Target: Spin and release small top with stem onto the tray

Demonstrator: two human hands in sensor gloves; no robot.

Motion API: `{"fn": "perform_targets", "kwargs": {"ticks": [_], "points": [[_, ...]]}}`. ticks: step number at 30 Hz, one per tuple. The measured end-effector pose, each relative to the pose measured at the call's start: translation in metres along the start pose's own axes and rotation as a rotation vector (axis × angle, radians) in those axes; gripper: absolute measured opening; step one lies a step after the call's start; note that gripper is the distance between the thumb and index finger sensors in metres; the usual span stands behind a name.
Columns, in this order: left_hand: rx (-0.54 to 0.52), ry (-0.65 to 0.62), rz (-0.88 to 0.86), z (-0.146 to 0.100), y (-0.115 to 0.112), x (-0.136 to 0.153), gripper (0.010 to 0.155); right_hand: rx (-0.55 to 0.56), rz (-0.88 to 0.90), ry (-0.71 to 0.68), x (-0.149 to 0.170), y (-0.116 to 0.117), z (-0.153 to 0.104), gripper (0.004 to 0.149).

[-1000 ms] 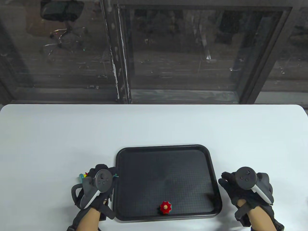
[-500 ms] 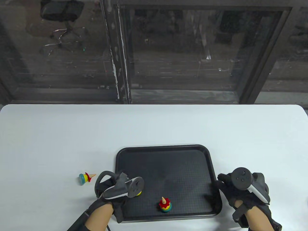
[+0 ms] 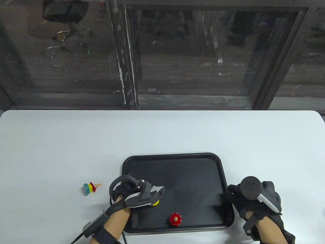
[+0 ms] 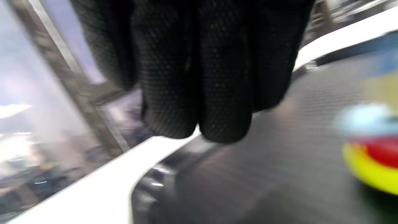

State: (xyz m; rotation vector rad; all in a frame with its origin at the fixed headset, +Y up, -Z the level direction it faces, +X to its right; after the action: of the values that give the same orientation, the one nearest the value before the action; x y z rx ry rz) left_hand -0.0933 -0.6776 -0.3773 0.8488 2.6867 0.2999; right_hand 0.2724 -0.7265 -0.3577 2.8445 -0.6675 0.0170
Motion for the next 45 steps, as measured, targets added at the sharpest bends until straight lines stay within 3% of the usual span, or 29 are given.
{"fn": "perform_targets", "kwargs": {"ticks": [4, 7, 11, 13, 16, 21, 28, 32, 34, 37, 39, 41, 45], "points": [[0.062, 0.266, -0.313, -0.019, -0.005, 0.071, 0.077, 0.015, 0.018, -0.004, 0.003, -0.004, -0.002, 0.068], [-0.004, 0.432, -0.431, -0.048, -0.018, 0.110, 0.071, 0.043, 0.054, -0.004, 0.007, -0.010, -0.004, 0.068], [-0.012, 0.633, -0.595, -0.088, -0.055, 0.146, 0.063, 0.062, 0.075, -0.013, 0.007, -0.014, -0.006, 0.067], [0.064, 0.695, -0.659, -0.101, -0.080, 0.155, 0.059, 0.060, 0.074, -0.019, 0.006, -0.014, -0.006, 0.067], [0.207, 0.705, -0.689, -0.103, -0.103, 0.156, 0.054, 0.061, 0.076, -0.024, 0.005, -0.014, -0.005, 0.067], [0.674, 0.513, -0.524, -0.094, -0.155, 0.122, 0.060, 0.052, 0.083, -0.024, 0.006, -0.014, -0.005, 0.067], [0.802, 0.512, -0.142, -0.076, -0.180, 0.092, 0.065, 0.031, 0.066, -0.016, 0.007, -0.010, -0.003, 0.068], [0.734, 0.498, -0.055, -0.070, -0.174, 0.082, 0.062, 0.021, 0.069, -0.010, 0.009, -0.009, -0.002, 0.067], [0.752, 0.492, -0.119, -0.073, -0.176, 0.082, 0.064, 0.022, 0.071, -0.010, 0.008, -0.009, -0.002, 0.068], [0.695, 0.507, -0.191, -0.074, -0.169, 0.087, 0.057, 0.020, 0.072, -0.020, 0.007, -0.008, -0.003, 0.067], [0.630, 0.511, -0.286, -0.074, -0.161, 0.091, 0.054, 0.023, 0.071, -0.025, 0.007, -0.009, -0.004, 0.068], [0.495, 0.520, -0.363, -0.073, -0.144, 0.095, 0.051, 0.013, 0.080, -0.035, 0.006, -0.007, -0.003, 0.069], [0.274, 0.403, -0.631, -0.070, -0.117, 0.090, 0.050, 0.006, 0.072, -0.041, 0.003, -0.005, -0.002, 0.071]]}}
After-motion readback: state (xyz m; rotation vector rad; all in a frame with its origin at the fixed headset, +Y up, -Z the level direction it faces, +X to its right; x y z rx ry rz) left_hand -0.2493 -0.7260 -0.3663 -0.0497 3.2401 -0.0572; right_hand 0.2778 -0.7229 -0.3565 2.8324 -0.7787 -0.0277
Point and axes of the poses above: the tracker on the back of each hand, its own x axis roughly to the little-finger side, its own z axis roughly from the wrist to the fingertips, y = z × x, the point moved 4 cm from there along z, roughly from the wrist to the fingertips, and after that the axes turned 11 degrees about z, right-handed, at the moved point
